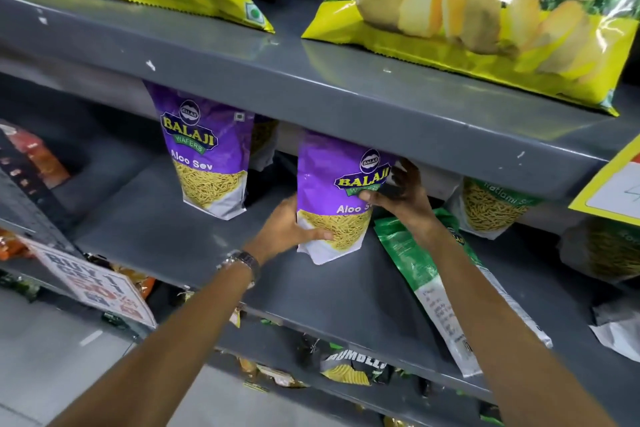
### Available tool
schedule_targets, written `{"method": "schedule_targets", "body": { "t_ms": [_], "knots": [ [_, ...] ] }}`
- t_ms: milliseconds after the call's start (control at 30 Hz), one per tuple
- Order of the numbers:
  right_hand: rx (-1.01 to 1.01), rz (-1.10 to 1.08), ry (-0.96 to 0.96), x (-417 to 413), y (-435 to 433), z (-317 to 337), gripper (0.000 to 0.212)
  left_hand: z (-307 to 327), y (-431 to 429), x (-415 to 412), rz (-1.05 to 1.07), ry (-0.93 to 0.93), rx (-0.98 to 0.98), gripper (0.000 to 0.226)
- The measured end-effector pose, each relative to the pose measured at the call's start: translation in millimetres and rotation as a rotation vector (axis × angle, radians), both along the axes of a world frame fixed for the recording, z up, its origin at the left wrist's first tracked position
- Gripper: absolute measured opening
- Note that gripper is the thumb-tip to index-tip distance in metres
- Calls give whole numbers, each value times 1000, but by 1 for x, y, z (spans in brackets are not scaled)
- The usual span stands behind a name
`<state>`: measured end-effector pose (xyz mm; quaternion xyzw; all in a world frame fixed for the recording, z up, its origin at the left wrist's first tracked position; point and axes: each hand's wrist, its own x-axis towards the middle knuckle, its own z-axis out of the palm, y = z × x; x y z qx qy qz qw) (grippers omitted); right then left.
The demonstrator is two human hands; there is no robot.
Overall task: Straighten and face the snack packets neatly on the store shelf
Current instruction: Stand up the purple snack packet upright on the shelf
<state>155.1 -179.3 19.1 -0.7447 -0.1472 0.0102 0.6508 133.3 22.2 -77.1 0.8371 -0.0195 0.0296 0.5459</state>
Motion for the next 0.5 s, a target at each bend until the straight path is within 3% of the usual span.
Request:
{"method": "schedule_targets", "body": {
  "t_ms": [100, 233, 500],
  "knots": [
    [-84, 91, 112, 13, -10, -12, 54, 5, 17, 14, -37, -53, 70, 77],
    [-88, -33, 140, 16, -11, -32, 74, 3, 33, 26, -80, -46, 76, 88],
    [51, -301, 55, 4, 15, -62, 54, -15, 39, 21, -107, 87, -188, 78]
  ]
}}
